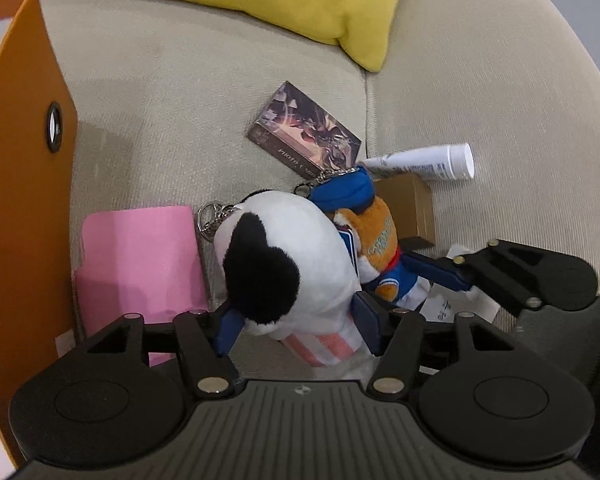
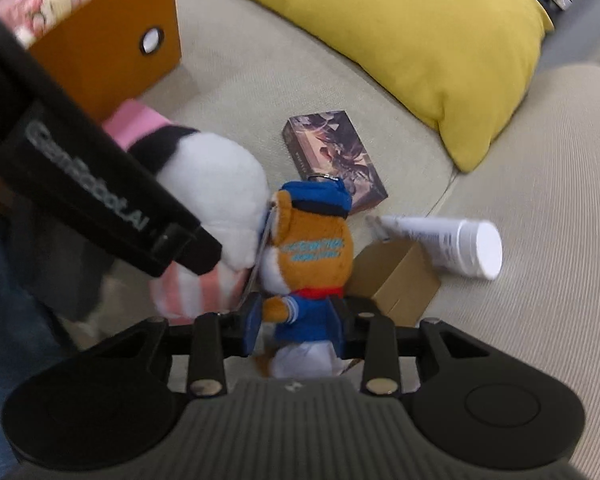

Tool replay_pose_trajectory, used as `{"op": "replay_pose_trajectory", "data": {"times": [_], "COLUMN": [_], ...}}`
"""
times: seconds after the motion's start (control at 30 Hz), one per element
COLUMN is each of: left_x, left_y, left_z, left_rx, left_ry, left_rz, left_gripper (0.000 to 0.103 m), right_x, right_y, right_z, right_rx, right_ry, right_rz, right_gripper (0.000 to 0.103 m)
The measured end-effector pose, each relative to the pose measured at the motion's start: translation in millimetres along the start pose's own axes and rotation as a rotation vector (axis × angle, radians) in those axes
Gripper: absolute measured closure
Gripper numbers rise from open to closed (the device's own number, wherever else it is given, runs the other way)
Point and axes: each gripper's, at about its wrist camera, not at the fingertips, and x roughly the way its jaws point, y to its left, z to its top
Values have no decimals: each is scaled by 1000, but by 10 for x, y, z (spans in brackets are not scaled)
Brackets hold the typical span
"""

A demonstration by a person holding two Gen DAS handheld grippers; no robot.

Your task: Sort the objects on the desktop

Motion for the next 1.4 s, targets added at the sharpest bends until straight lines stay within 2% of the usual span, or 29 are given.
{"op": "replay_pose_trajectory", "data": {"times": [0.1,0.23,0.37,0.47,0.67,0.77,0.87,0.93,1.0,1.1,1.2,1.4], "left_x": [31,125,168,120,-126,-262,-335,-296,-216,-83,24,-32], "left_y": [36,87,89,68,-94,-195,-261,-307,-342,-404,-468,-415], "left_z": [12,15,-26,-43,-41,3,92,152,163,99,-12,-165], "left_rx": [-52,-113,-121,-98,71,207,324,383,418,462,531,581], "left_ry": [4,15,1,-16,-83,-79,-14,55,84,94,64,-65], "left_rz": [-17,-42,-52,-44,39,100,137,148,170,206,251,224], "left_gripper": [31,28,30,34,36,36,36,36,36,35,34,31], "right_x": [106,217,310,295,149,117,135,118,148,136,108,119], "right_y": [-25,-50,-48,-78,-305,-463,-573,-537,-607,-592,-559,-602], "right_z": [23,3,-24,-17,39,34,-11,-35,-81,-93,-95,-107], "right_rx": [-10,-12,-2,27,227,371,485,553,617,628,609,613], "right_ry": [11,23,41,37,21,45,74,88,96,94,94,96], "right_rz": [-11,-23,-36,-35,75,195,285,308,333,339,328,331], "right_gripper": [56,55,55,59,64,65,65,65,66,65,65,65]}}
